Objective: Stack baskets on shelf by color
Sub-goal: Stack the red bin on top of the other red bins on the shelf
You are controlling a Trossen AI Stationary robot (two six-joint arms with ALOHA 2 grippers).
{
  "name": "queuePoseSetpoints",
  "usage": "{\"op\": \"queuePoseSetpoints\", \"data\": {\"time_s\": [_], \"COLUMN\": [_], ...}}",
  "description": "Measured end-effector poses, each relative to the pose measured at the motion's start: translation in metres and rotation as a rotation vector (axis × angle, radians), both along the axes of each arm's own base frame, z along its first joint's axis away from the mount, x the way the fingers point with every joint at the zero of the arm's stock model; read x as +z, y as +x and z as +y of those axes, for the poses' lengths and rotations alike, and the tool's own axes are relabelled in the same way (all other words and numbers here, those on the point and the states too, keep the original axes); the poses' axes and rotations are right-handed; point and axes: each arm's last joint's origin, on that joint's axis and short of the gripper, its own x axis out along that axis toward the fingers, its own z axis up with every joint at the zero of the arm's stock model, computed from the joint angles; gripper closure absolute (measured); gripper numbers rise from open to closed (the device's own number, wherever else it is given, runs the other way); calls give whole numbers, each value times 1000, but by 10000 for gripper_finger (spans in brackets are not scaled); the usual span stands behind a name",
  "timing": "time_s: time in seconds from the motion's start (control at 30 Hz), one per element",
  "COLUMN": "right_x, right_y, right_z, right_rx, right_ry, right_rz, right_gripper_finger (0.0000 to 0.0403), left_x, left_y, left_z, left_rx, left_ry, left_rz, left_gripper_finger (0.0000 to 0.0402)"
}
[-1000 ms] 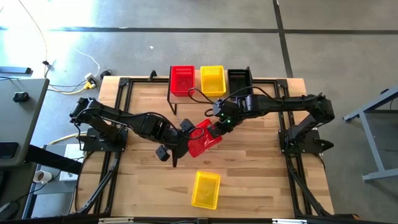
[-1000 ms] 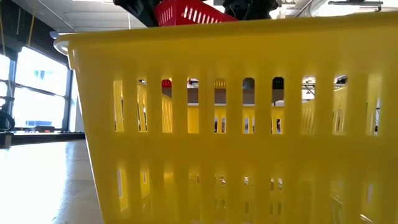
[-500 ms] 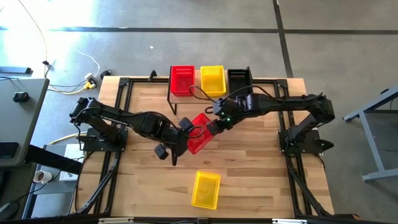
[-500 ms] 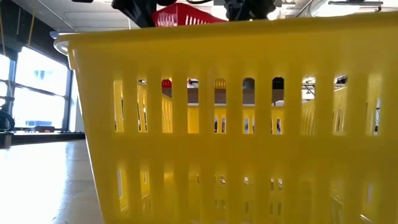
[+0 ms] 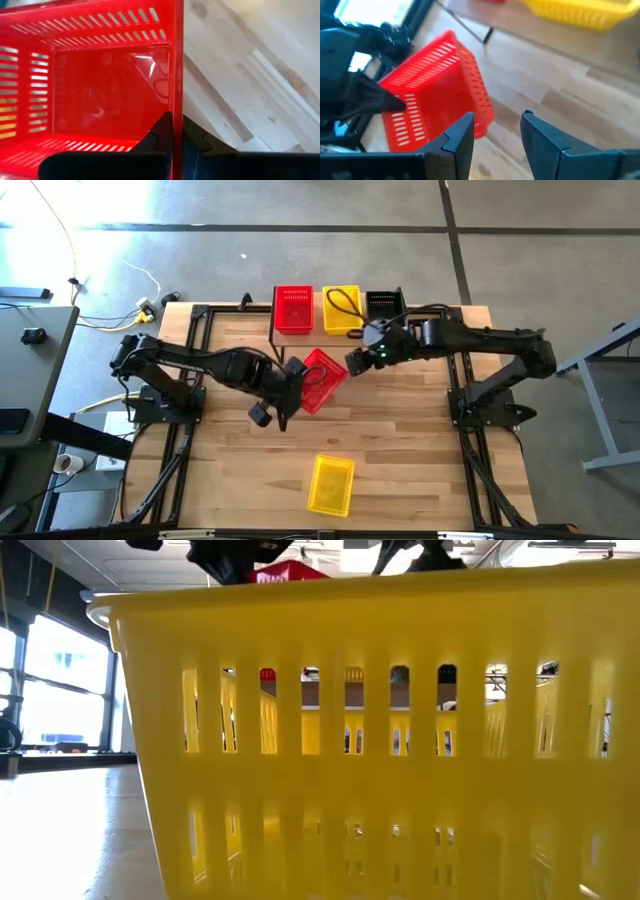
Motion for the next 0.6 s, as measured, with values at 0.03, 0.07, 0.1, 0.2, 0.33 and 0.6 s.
{"op": "queuePoseSetpoints", "data": {"time_s": [0.03, 0.07, 0.1, 0.2, 0.33, 0.6], "right_x": [3, 7, 10, 20, 28, 33], "right_y": [-3, -6, -9, -18, -27, -32], "right_z": [0, -1, -1, -2, -3, -9], "right_rx": [-9, -19, -20, -18, -22, -19], "right_ry": [-15, -32, -53, -123, -209, -317], "right_rz": [-10, -24, -33, -60, -77, -60], "right_gripper_finger": [258, 258, 258, 258, 258, 258], "left_x": [1, 3, 5, 15, 31, 66], "left_y": [-1, -2, -3, -10, -19, -37], "left_z": [4, 7, 11, 21, 36, 87], "left_rx": [15, 26, 37, 86, 144, 313], "left_ry": [-5, -5, -4, -15, -17, 33], "left_rz": [-4, -11, -24, -54, -112, -232], "left_gripper_finger": [401, 401, 401, 401, 402, 401]}}
